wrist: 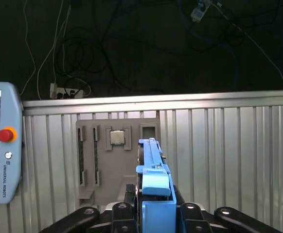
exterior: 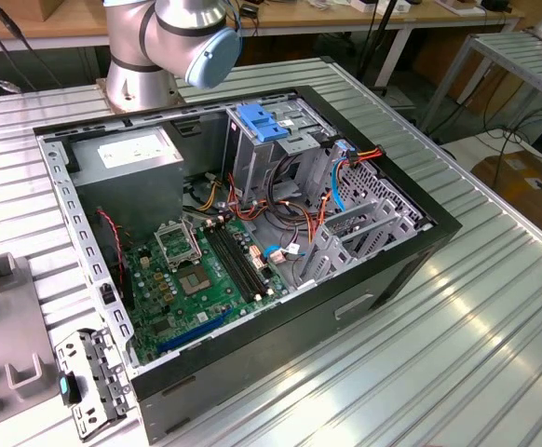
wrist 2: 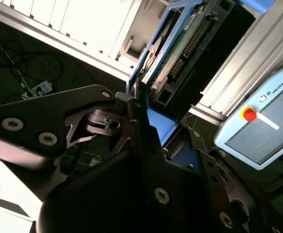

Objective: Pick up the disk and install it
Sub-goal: 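Pick up the disk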

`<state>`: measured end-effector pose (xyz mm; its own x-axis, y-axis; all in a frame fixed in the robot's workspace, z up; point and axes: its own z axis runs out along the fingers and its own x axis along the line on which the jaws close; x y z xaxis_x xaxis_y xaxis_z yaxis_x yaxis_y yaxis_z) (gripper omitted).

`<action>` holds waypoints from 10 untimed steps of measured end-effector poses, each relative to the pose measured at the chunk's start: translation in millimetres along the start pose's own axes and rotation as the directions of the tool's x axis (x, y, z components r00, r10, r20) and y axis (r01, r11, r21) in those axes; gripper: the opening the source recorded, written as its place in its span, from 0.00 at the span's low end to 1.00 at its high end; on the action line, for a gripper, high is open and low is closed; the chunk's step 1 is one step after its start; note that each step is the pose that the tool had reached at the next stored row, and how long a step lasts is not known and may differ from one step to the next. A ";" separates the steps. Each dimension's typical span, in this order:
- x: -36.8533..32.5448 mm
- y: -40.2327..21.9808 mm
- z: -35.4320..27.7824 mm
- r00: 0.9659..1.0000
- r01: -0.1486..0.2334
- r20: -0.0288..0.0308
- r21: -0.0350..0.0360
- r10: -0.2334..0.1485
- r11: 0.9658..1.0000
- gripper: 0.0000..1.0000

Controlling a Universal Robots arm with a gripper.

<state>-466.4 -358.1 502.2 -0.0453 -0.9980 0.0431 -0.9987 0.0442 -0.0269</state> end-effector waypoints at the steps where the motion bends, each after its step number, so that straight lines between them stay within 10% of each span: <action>1: 0.0 0.0 0.0 1.000 0.000 0.000 0.000 0.000 1.000 0.37; 10: -1.2 -27.3 0.6 1.000 -0.001 0.000 0.000 0.001 1.000 0.37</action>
<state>-439.1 -358.2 502.3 -0.0458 -0.9980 0.0430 -0.9986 0.0447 -0.0269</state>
